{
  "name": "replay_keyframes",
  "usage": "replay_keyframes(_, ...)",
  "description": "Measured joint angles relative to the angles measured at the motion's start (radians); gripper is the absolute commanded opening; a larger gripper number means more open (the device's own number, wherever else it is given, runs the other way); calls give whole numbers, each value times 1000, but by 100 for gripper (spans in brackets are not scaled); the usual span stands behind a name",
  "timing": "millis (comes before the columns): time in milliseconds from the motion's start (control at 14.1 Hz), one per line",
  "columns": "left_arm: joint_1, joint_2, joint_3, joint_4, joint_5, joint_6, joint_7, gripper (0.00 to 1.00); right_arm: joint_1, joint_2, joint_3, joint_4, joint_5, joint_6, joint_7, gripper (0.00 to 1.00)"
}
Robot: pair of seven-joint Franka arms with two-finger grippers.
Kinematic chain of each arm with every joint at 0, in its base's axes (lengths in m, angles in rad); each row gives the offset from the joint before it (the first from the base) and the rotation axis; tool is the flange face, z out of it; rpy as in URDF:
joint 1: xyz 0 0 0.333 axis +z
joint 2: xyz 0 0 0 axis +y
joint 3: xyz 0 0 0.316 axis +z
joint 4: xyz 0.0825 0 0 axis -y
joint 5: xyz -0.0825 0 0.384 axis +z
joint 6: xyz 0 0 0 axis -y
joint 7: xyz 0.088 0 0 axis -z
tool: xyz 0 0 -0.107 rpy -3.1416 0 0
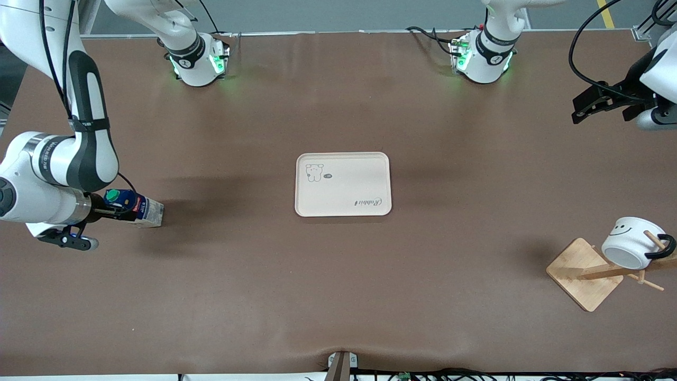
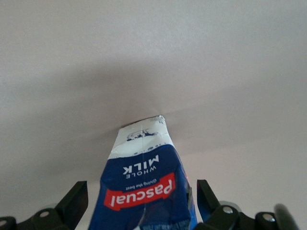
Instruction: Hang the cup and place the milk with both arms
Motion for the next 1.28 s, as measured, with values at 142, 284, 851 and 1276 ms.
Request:
replay_keyframes(142,0,-16,0,-21,0,1,0,100,0,-1,0,32,0,-11,-6,100)
replay_keyframes(284,0,-27,1,-30,0,2,0,100,0,-1,0,91,0,-41,-10,100)
replay_keyframes(851,2,-33,8,-37,0,4,5,100,-70,-5,79,391,-1,-222,-18,100)
replay_keyframes(1276,2,-51,8,-65,0,43,7,100,-343,-90,346,424,-1,-351,-24,100)
